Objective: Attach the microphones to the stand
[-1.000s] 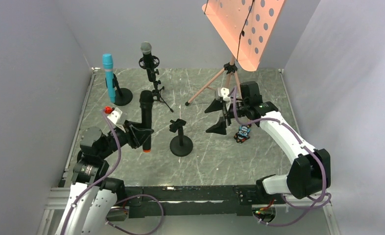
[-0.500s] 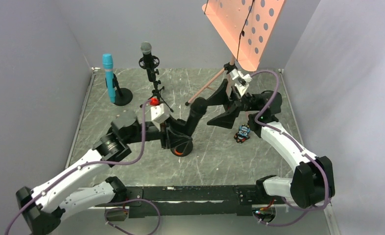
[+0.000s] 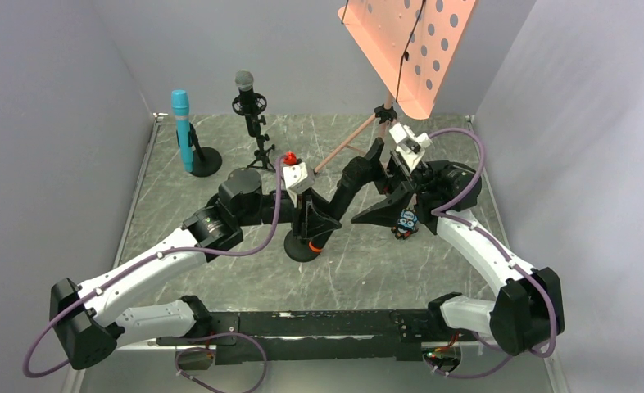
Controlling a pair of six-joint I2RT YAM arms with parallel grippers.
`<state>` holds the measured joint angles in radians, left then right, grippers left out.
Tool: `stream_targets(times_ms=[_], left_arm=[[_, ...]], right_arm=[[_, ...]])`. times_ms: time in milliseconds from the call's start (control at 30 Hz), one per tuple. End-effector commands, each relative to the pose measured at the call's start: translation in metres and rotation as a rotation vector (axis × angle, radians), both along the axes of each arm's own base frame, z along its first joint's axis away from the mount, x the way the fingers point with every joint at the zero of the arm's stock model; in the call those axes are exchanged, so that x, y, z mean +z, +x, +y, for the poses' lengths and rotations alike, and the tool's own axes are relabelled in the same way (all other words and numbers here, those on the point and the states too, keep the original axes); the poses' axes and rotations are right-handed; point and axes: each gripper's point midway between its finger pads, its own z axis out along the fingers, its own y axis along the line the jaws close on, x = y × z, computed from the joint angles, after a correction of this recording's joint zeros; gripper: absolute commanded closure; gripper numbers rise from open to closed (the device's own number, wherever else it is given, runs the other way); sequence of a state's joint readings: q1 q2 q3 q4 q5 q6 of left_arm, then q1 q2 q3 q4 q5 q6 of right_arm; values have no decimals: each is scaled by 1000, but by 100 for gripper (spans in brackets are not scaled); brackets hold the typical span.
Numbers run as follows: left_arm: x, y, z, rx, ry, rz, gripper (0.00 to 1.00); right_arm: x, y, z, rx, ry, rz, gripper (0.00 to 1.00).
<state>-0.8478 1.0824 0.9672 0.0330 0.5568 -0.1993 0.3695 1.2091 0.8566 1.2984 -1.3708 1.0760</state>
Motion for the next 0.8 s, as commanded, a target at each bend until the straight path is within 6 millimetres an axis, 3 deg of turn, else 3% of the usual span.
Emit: stream_targets(times_ms=[0, 233, 400, 500, 767], left_arm=[[28, -1, -3, -18, -56, -55, 100], [20, -7, -6, -47, -47, -35, 100], [23, -7, -10, -57, -49, -35, 100], [23, -6, -12, -62, -51, -34, 100], [27, -4, -14, -54, -56, -30, 100]], right_arm=[[-2, -3, 4, 19, -8, -26, 5], [-1, 4, 7, -6, 3, 24, 11], [-6, 8, 10, -16, 3, 37, 23], [-8, 11, 12, -21, 2, 51, 36], [-8, 11, 12, -20, 8, 42, 86]])
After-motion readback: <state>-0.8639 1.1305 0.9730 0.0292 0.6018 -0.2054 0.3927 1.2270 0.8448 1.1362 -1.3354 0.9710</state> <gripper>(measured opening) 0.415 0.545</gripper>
